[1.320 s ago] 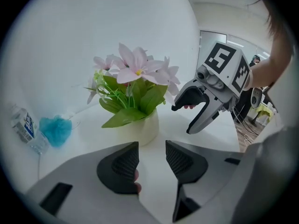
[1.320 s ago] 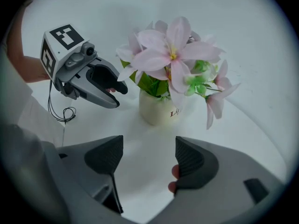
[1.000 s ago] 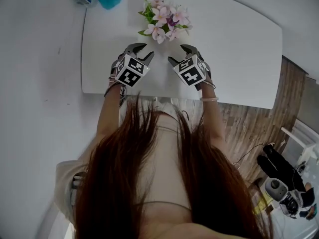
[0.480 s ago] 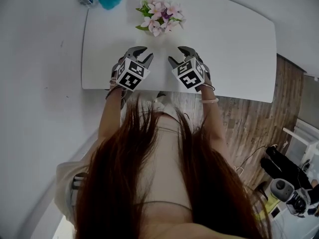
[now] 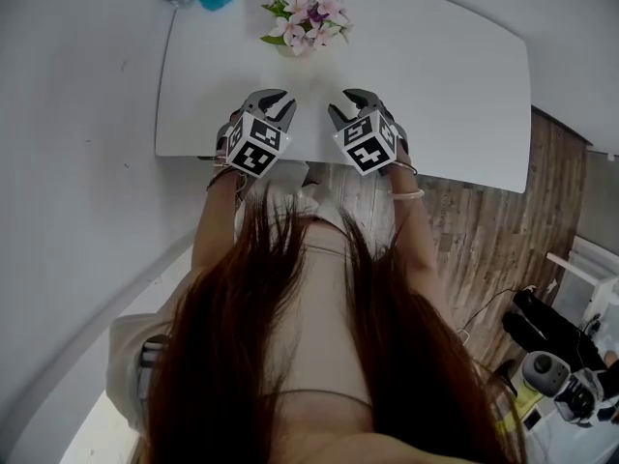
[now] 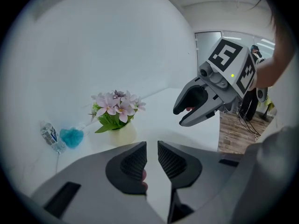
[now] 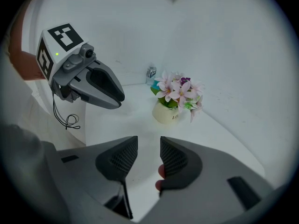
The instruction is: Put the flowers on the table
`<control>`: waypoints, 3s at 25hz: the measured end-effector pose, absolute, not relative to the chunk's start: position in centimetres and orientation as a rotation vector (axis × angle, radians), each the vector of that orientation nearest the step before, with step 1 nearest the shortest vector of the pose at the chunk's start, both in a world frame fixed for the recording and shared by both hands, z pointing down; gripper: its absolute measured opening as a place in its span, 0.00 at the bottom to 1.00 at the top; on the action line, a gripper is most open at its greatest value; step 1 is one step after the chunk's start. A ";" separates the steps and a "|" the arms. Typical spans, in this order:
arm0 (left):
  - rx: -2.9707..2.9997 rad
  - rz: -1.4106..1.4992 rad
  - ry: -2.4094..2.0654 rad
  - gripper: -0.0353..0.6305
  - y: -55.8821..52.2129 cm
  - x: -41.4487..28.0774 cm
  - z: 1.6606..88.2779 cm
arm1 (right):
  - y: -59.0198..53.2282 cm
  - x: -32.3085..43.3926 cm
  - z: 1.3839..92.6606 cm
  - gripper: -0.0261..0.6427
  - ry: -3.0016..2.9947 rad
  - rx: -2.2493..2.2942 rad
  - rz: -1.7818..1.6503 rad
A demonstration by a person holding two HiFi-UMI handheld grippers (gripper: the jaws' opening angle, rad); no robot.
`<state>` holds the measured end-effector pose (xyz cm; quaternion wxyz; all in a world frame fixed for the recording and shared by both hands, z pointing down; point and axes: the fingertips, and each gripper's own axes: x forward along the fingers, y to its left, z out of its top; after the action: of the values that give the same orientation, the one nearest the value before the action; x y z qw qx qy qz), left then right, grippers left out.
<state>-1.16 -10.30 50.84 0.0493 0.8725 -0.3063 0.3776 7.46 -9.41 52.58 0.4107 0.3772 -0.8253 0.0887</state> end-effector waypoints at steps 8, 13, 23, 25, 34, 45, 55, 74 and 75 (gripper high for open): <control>2.666 1.129 -1.008 0.13 -7.4 -0.5 49.3 | -6.7 8.1 50.6 0.23 -2.106 0.974 0.174; 2.676 1.122 -1.040 0.12 -5.7 -0.1 48.7 | -5.0 8.5 50.2 0.20 -2.116 0.985 0.158; 2.689 1.115 -1.119 0.08 -2.8 0.3 47.2 | -2.0 9.0 49.1 0.14 -2.138 1.014 0.124; 2.689 1.116 -1.136 0.07 -2.2 0.3 46.9 | -1.4 8.9 48.9 0.13 -2.150 1.017 0.119; 2.720 1.102 -1.205 0.06 0.1 0.1 45.4 | 0.4 8.5 47.5 0.10 -2.205 1.068 0.120; 2.772 1.052 -1.223 0.06 -0.5 -0.6 42.9 | -0.2 8.1 44.9 0.08 -2.251 1.158 0.178; 2.816 0.972 -1.175 0.06 -1.6 -3.0 41.1 | -1.2 5.6 42.7 0.07 -2.189 1.226 0.167; 2.803 0.896 -1.148 0.06 -3.1 -8.3 40.1 | -1.2 1.0 40.8 0.07 -2.180 1.296 0.169; 2.800 0.894 -1.145 0.06 -3.2 -8.4 40.2 | -1.2 0.9 40.8 0.07 -2.177 1.296 0.172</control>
<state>-8.35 -3.18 40.18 -0.0066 0.8876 -0.3629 0.2835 0.95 -1.17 40.81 0.2964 0.4874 -0.8188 0.0648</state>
